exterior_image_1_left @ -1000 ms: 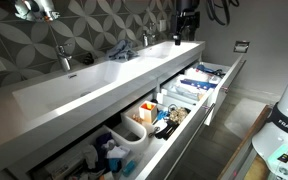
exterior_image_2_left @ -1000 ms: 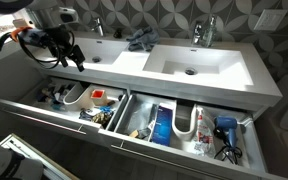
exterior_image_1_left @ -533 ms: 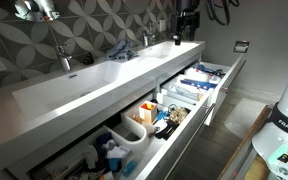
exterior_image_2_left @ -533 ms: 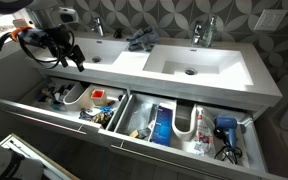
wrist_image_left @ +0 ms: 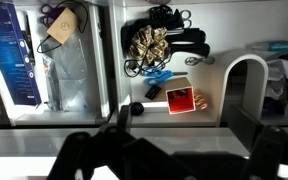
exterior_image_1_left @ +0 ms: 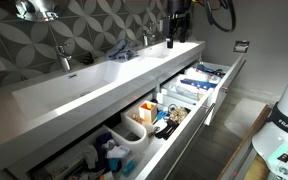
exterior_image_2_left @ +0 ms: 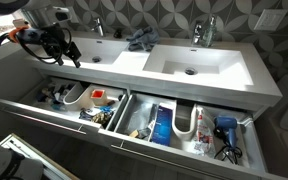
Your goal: Remove the box from the open drawer on the left and put it on the windowsill.
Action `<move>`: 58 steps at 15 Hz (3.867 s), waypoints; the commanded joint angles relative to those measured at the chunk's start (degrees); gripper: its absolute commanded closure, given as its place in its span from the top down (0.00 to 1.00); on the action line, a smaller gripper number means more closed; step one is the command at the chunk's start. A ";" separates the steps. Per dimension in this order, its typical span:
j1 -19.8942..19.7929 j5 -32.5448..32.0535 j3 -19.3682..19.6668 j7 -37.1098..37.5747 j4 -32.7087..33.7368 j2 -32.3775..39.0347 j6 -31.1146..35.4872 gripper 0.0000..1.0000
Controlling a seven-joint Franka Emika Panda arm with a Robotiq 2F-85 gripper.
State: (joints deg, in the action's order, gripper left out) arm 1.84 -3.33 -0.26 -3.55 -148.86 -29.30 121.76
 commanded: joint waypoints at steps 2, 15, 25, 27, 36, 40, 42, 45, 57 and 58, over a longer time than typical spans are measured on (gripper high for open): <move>3.91 0.20 -3.43 -0.13 -2.14 3.06 6.72 1.00; 3.11 -5.71 -6.14 3.35 -4.12 29.34 38.09 1.00; 3.73 -5.43 -5.50 2.45 -4.76 28.63 37.41 1.00; 3.76 -8.23 -5.80 6.75 -3.32 31.26 38.89 1.00; 10.37 -21.50 -1.24 27.41 4.35 44.33 41.99 1.00; 15.83 -30.12 4.10 38.55 8.54 50.20 43.38 1.00; 17.43 -31.35 5.47 40.83 10.35 53.22 44.21 1.00; 18.48 -30.61 6.04 41.11 12.22 56.84 45.59 1.00; 20.93 -29.65 9.28 40.64 16.02 62.29 48.98 0.36; 20.95 -29.73 9.34 40.42 15.88 62.05 48.77 0.30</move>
State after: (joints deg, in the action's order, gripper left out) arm 21.89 -32.48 8.28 36.39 -133.31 32.38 170.43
